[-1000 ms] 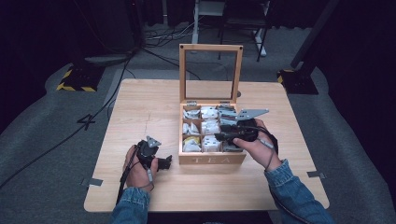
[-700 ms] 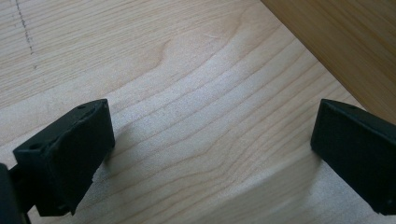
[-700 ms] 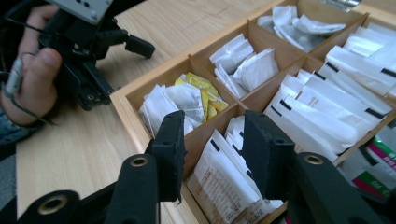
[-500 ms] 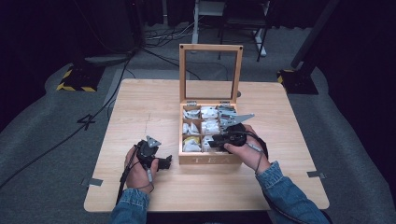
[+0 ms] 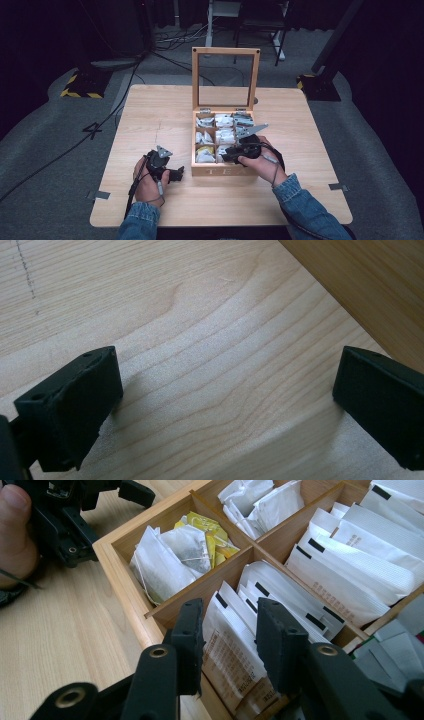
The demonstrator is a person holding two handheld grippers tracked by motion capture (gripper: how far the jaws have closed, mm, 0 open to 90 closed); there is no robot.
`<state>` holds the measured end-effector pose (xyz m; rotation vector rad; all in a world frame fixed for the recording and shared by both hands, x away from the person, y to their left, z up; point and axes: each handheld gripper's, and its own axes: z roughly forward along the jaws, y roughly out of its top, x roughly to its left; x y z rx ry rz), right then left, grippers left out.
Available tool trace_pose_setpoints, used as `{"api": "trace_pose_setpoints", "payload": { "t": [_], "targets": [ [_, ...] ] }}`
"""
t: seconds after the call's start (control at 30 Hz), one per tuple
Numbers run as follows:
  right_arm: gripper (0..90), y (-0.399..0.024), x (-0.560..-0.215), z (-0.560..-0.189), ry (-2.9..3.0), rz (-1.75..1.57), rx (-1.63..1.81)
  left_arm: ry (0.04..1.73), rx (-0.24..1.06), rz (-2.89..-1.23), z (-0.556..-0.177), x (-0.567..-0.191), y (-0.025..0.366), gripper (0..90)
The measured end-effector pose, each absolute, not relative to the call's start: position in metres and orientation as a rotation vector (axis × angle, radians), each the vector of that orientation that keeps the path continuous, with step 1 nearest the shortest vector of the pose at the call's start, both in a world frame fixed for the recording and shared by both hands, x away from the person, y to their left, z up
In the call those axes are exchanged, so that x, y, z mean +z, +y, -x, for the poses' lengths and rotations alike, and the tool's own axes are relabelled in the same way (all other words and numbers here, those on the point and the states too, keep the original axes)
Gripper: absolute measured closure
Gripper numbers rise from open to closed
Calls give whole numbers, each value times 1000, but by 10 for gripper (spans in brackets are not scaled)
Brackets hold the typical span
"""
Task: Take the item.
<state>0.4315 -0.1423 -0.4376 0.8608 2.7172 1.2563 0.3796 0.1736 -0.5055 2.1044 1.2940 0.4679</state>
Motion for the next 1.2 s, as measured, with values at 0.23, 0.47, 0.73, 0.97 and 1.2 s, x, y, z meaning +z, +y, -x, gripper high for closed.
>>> {"api": "trace_pose_setpoints", "payload": {
  "t": [0.23,0.47,0.73,0.97,1.2],
  "targets": [
    [779,-145,-432,-429,2761,-854,1214,1294,468,-2104,-380,-505,174,0],
    [779,-141,-438,-430,2779,-835,1172,1294,468,-2104,-380,-505,174,0],
    [857,-140,-438,-428,2793,-782,1145,1294,467,-2105,-380,-505,174,0],
    [866,-142,-433,-427,2762,-749,1170,1295,467,-2104,-380,-505,174,0],
    [868,-148,-418,-422,2654,-710,1268,1293,467,-2106,-380,-505,174,0]
  ]
}}
